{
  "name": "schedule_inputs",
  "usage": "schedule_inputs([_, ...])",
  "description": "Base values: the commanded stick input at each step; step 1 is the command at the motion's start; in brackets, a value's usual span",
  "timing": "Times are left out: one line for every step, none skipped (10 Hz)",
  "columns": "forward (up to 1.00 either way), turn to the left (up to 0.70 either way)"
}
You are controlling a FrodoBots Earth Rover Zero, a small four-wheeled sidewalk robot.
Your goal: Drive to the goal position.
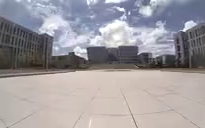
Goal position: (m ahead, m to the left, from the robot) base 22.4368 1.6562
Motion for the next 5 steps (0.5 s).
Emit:
schedule_inputs([0.7, 0.13])
schedule_inputs([0.7, 0.12])
schedule_inputs([0.7, 0.14])
schedule_inputs([0.7, 0.16])
schedule_inputs([0.7, -0.32])
